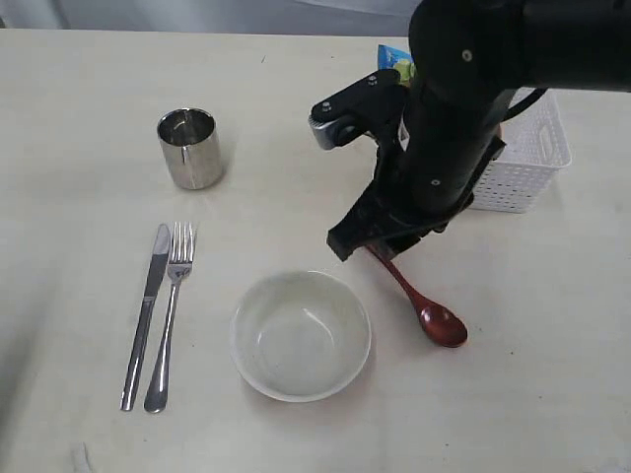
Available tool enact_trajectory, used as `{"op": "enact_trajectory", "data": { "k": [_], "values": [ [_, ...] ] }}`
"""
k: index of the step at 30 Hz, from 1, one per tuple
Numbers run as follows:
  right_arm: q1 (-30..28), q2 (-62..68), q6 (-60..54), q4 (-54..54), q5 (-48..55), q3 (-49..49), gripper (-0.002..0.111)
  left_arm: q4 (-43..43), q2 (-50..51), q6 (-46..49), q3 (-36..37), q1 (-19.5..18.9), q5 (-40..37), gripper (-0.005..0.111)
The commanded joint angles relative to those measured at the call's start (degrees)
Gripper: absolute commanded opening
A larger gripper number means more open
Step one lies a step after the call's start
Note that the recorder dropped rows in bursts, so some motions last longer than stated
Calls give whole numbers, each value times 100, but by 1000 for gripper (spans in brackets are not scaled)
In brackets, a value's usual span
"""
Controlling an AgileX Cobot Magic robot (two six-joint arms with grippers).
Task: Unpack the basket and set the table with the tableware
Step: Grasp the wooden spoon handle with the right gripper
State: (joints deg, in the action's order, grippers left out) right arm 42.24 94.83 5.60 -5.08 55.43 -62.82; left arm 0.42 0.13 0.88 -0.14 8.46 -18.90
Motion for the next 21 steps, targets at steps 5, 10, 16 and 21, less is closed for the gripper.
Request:
{"op": "enact_trajectory", "data": {
  "k": [5,10,16,21],
  "values": [
    [-16,579,50,-455,45,113,43,-1,-13,-26,14,34,50,0],
    [-16,917,53,-417,-414,113,43,-1,-13,-26,14,34,50,0],
    [-16,1305,53,-425,-698,101,43,-1,-13,-26,14,34,50,0],
    [-16,1560,155,-574,-808,101,43,-1,-13,-26,14,34,50,0]
  ]
}}
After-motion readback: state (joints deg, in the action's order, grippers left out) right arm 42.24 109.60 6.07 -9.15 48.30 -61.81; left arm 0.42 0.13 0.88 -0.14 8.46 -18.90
